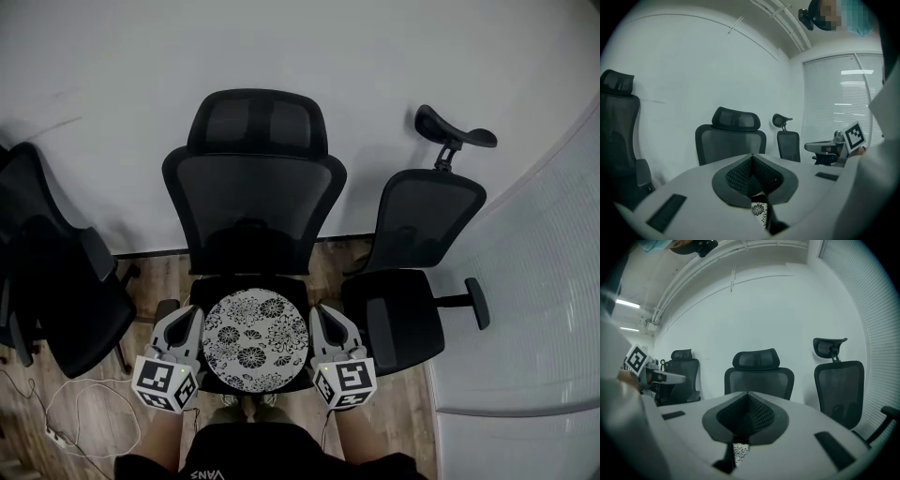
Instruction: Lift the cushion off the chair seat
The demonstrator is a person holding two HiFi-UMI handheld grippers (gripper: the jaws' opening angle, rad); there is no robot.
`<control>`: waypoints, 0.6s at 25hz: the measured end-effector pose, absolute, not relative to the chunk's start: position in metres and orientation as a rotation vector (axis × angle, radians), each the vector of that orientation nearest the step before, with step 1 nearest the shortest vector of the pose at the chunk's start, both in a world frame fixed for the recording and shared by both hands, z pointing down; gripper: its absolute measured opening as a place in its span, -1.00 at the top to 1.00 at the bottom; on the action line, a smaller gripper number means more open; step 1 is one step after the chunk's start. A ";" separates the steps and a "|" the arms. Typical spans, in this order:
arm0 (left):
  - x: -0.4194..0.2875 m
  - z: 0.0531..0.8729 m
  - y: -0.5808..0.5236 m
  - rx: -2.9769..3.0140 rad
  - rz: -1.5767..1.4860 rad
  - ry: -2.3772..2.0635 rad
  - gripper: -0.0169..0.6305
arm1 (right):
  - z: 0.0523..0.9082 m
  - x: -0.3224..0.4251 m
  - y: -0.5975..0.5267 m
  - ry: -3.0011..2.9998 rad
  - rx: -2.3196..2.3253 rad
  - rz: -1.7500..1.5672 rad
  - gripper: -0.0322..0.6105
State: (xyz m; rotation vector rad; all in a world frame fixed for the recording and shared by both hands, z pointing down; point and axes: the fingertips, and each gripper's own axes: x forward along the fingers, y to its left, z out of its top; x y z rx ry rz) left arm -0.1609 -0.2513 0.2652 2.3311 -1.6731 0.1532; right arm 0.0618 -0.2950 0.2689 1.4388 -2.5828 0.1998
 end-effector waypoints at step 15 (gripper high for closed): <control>-0.157 0.315 -0.257 2.287 0.206 -1.595 0.91 | 0.318 0.058 -0.297 -2.528 1.397 0.278 0.85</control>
